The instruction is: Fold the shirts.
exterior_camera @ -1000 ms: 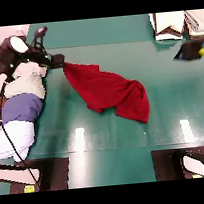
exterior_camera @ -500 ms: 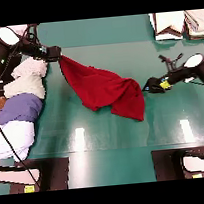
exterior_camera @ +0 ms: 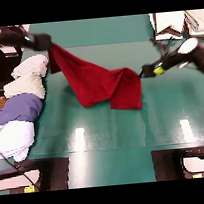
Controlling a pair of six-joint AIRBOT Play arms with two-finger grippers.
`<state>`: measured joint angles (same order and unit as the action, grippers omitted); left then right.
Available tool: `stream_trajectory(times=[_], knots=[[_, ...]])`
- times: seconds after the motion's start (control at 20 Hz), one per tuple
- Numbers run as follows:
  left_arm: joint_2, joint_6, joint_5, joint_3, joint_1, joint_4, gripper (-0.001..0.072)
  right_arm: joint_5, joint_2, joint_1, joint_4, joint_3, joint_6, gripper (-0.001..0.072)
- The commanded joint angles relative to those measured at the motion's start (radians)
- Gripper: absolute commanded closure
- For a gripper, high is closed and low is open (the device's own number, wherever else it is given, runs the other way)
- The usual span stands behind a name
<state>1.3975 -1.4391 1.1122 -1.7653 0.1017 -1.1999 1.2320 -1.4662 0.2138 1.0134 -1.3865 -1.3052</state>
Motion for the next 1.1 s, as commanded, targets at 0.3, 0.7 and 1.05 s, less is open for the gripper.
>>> stream_trajectory(times=[0.3,0.7,1.05], knots=[[-0.459,0.000,-0.043,-0.291,0.000,-0.015,0.0683,0.191,0.446,-0.063,0.101,-0.479,-0.044,0.0696],[-0.488,0.026,-0.082,-0.260,0.000,-0.017,0.0684,0.352,0.468,-0.063,0.254,-0.594,-0.227,0.0696],[-0.033,0.025,0.232,-0.177,0.000,-0.010,0.0682,0.500,0.175,-0.063,0.185,-0.329,-0.268,0.0696]])
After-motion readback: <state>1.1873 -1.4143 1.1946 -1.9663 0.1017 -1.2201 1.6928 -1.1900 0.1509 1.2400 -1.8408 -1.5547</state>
